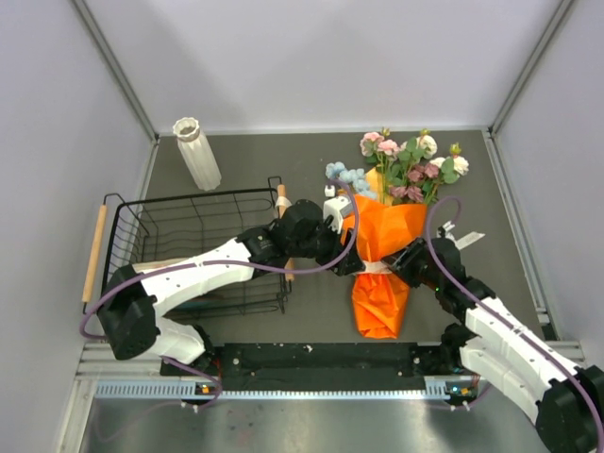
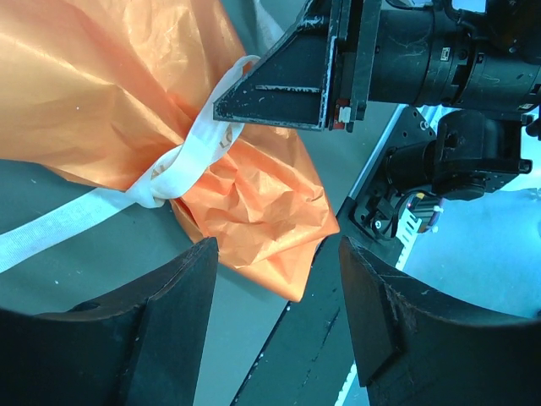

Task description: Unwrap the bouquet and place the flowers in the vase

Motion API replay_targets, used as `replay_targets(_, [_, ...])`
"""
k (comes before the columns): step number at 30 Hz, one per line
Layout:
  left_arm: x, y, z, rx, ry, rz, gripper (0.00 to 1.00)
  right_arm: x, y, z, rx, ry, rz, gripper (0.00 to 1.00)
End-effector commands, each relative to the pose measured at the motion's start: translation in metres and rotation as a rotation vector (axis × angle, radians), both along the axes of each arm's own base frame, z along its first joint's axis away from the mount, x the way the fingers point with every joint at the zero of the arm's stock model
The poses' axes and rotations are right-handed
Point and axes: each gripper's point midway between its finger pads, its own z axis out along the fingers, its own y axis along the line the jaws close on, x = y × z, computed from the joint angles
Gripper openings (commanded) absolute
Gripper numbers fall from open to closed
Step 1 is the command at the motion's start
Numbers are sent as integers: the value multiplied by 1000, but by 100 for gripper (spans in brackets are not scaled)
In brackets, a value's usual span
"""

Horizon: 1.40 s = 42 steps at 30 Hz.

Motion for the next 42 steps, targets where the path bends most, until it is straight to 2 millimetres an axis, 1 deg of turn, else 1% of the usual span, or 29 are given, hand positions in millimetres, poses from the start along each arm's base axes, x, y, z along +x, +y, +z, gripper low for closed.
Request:
replay_targets(1, [0, -3, 20, -67, -35, -4, 65, 19, -2, 15, 30, -83, -68, 40])
replay_targets(3, [0, -3, 20, -67, -36, -6, 65, 24, -5, 14, 29, -93, -91, 41])
replay_targets(5, [0, -4, 20, -66, -37, -8, 65, 25, -4, 9, 30, -88, -91, 43])
replay_targets(6, [0, -4, 21, -68, -39, -10, 65, 29, -1, 14, 51, -107, -96, 44])
replay_targets(7, [0, -5, 20, -67, -36, -11, 65, 30, 0, 12, 63, -112, -95, 45])
replay_targets(9, [0, -4, 19, -63, -36, -10, 65, 35, 4, 20, 99, -151, -96, 45])
replay_targets(11, [1, -4, 18, -60, -36, -6, 65, 38, 4, 24, 104, -166, -105, 45])
replay_targets(14, [2, -4, 16, -55, -36, -6, 65, 44, 2, 36, 98, -221, -110, 40])
replay_targets(15, [2, -4, 14, -49, -35, -4, 65, 47, 2, 42, 100, -243, -111, 35])
replay_targets(18, [5, -5, 7, -31, -33, 2, 65, 53, -1, 54, 99, -292, -129, 26])
replay_targets(20, [7, -6, 4, -23, -31, 9, 65, 56, -3, 63, 106, -325, -147, 24])
replay_targets(21, [11, -5, -3, -5, -26, 26, 65, 57, -4, 73, 118, -351, -154, 22])
replay_targets(23, [15, -7, -3, -10, 5, 47, 65, 57, -11, 81, 126, -372, -196, 22])
replay_targets(24, [14, -9, -6, -20, 42, 30, 65, 55, -15, 90, 146, -396, -216, 21])
replay_targets(25, [15, -12, -5, -27, 50, 21, 65, 54, -23, 94, 154, -414, -262, 21])
replay_targets(26, [17, -17, 0, -34, 50, 13, 65, 52, -26, 96, 194, -407, -298, 21])
replay_targets(27, [20, -19, -8, -10, 67, 11, 65, 49, -31, 92, 215, -402, -328, 21])
replay_targets(28, [19, -22, -7, -7, 78, -4, 65, 45, -40, 104, 257, -444, -375, 21])
replay_targets(29, [22, -27, 1, -20, 71, -10, 66, 42, -45, 97, 289, -410, -419, 21])
replay_targets(30, [24, -31, -3, -12, 78, -17, 70, 39, -50, 96, 300, -411, -443, 21])
replay_targets(31, [22, -35, -1, -20, 85, -45, 78, 36, -56, 101, 318, -432, -475, 21])
replay_targets(32, [25, -42, 1, -24, 69, -73, 83, 33, -60, 95, 316, -406, -494, 21])
replay_targets(33, [23, -46, 3, -32, 60, -105, 86, 32, -61, 95, 316, -405, -500, 21])
replay_targets(34, [19, -51, 6, -49, 55, -158, 87, 31, -61, 96, 320, -405, -496, 21])
replay_targets(35, [23, -58, 7, -48, 11, -199, 90, 30, -59, 94, 319, -396, -488, 21])
replay_targets(39, [34, -71, 4, -37, -90, -282, 96, 28, -47, 84, 336, -339, -441, 21])
replay_targets(40, [37, -75, 6, -40, -108, -293, 96, 28, -46, 83, 340, -334, -439, 21])
replay_targets(41, [37, -79, -4, -32, -107, -321, 97, 28, -46, 84, 346, -334, -436, 21])
replay_targets(42, [34, -82, -7, -38, -98, -352, 96, 27, -45, 84, 348, -335, -433, 21])
